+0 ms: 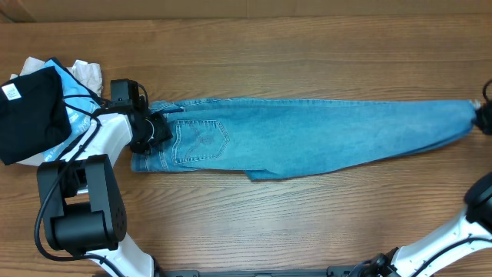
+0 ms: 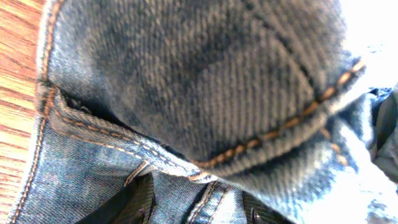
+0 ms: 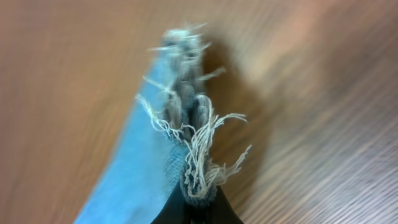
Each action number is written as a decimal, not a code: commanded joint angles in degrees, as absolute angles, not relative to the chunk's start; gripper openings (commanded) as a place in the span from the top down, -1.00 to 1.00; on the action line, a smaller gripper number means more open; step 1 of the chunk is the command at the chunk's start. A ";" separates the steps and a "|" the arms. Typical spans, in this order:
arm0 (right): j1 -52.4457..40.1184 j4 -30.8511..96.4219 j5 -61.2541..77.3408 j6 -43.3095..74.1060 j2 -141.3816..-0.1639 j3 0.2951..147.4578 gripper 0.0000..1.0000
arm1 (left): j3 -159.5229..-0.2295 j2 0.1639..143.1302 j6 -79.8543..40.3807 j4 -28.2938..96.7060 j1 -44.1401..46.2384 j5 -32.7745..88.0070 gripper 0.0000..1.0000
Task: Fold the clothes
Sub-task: 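Lift the leg hems with the right gripper and fold them leftward toward the waist, then lift the waistband with the left gripper and fold it rightward over the legs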
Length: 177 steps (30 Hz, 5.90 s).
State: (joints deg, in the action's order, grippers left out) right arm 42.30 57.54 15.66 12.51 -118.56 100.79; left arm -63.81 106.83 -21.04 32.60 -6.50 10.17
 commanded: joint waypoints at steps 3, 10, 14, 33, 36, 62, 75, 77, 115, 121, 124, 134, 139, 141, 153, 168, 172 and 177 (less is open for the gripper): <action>32.84 60.20 16.27 5.54 -110.93 103.35 0.92 | -64.23 108.64 -20.56 33.01 -7.09 8.62 -0.02; 18.20 67.75 12.69 -1.83 -108.47 103.33 0.92 | -64.23 108.64 -20.53 32.95 -7.09 8.60 -0.05; 10.46 71.07 12.01 -1.80 -108.47 103.33 0.92 | -64.23 108.64 -20.53 32.95 -7.09 8.60 -0.06; -12.62 75.40 9.04 10.35 -108.68 102.43 0.92 | -64.23 108.64 -20.53 33.21 -7.09 8.62 -0.08; -14.48 75.33 9.04 10.57 -108.84 101.80 0.92 | -64.23 108.64 -20.21 33.21 -7.09 8.62 -0.09; -16.78 77.17 0.45 14.61 -110.39 101.58 -0.15 | -64.23 108.64 -17.96 34.50 -7.09 8.62 -0.27; -5.41 79.07 -2.52 14.81 -110.39 101.58 -0.22 | -74.46 101.01 -11.11 47.11 -7.20 8.82 -0.84; -4.62 79.53 -2.52 14.81 -110.39 101.58 -0.22 | -75.53 99.02 -11.11 49.47 -7.20 4.99 -1.00; -4.10 80.05 -2.55 14.83 -110.39 101.58 -0.22 | -73.58 120.11 -7.25 48.42 -10.59 10.63 -0.27; -4.10 80.07 -2.52 14.85 -110.39 101.58 -0.22 | -73.58 120.11 -7.27 48.45 -10.59 10.57 0.92; -4.10 80.09 -2.52 14.85 -110.39 101.58 -0.22 | -73.73 120.09 -7.29 48.90 -10.59 10.46 0.92; -4.10 80.07 -2.52 14.85 -110.39 101.58 -0.22 | -82.54 113.27 -7.86 59.72 -13.63 9.63 0.92; -4.10 80.07 -2.52 14.87 -110.39 101.58 -0.22 | -91.22 105.71 -7.66 66.13 -16.97 5.13 0.92; -4.08 80.07 -2.52 14.87 -110.39 101.58 -0.22 | -94.37 103.59 -7.07 67.75 -18.44 2.48 0.92; -4.08 80.29 -2.50 14.87 -110.39 101.58 -0.22 | -113.03 101.23 -3.84 78.46 -24.53 4.99 0.92; -4.10 81.30 -2.24 15.07 -110.39 101.58 -0.22 | -113.84 101.25 -18.09 73.80 -4.10 14.02 0.92; -4.10 81.32 -1.63 15.05 -110.39 101.58 -0.21 | -113.84 101.41 -21.08 71.05 0.38 13.98 0.92; -4.10 81.38 -1.41 15.05 -110.39 101.58 -0.21 | -113.82 103.24 -21.89 70.15 4.89 12.88 0.90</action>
